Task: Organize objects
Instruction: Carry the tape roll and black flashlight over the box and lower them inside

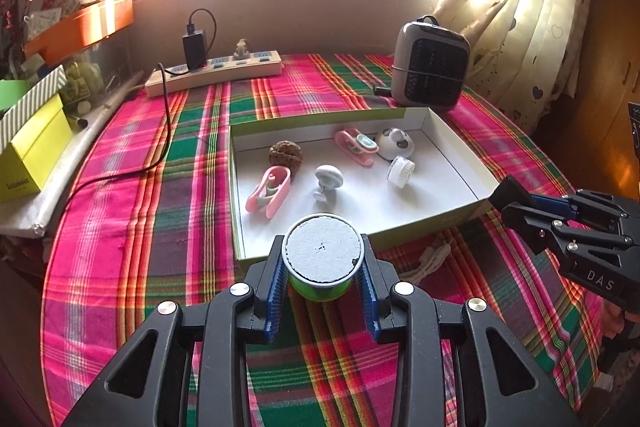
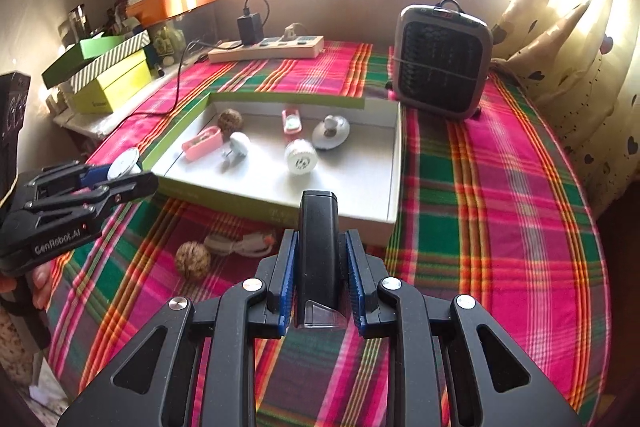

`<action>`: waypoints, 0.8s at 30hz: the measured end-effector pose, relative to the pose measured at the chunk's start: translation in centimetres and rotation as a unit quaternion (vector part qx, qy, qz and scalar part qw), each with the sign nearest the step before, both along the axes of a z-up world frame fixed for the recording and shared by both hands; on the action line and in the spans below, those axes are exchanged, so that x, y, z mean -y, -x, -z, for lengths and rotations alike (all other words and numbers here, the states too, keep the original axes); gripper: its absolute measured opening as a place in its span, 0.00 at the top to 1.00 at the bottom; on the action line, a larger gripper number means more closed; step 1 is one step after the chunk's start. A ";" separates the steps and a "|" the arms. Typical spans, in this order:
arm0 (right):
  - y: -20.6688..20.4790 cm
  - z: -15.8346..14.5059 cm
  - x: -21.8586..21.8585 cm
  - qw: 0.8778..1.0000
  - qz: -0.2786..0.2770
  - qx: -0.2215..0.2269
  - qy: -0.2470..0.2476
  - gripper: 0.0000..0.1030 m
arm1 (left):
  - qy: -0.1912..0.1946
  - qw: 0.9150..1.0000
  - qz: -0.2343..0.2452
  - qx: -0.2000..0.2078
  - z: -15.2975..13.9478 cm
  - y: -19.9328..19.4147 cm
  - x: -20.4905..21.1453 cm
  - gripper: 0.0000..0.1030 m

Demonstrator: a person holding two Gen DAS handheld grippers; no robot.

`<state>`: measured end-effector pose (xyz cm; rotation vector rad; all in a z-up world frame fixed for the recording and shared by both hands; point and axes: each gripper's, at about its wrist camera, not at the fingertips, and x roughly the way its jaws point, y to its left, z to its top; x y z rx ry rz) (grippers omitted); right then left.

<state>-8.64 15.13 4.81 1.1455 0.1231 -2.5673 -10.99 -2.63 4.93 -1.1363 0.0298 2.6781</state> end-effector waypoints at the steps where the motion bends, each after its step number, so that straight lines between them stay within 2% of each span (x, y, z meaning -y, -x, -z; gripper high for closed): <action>1: 0.3 -0.1 0.0 1.000 0.002 -0.001 0.000 0.76 | 0.001 1.000 0.000 0.000 0.0 0.1 0.0 0.71; 14: 6.3 -0.8 0.0 1.000 0.024 0.002 0.000 0.76 | 0.001 1.000 -0.006 0.003 0.3 3.3 0.0 0.71; 24: 10.8 0.5 0.2 0.999 0.041 0.027 -0.008 0.76 | 0.002 1.000 -0.011 0.017 1.3 5.3 -0.1 0.71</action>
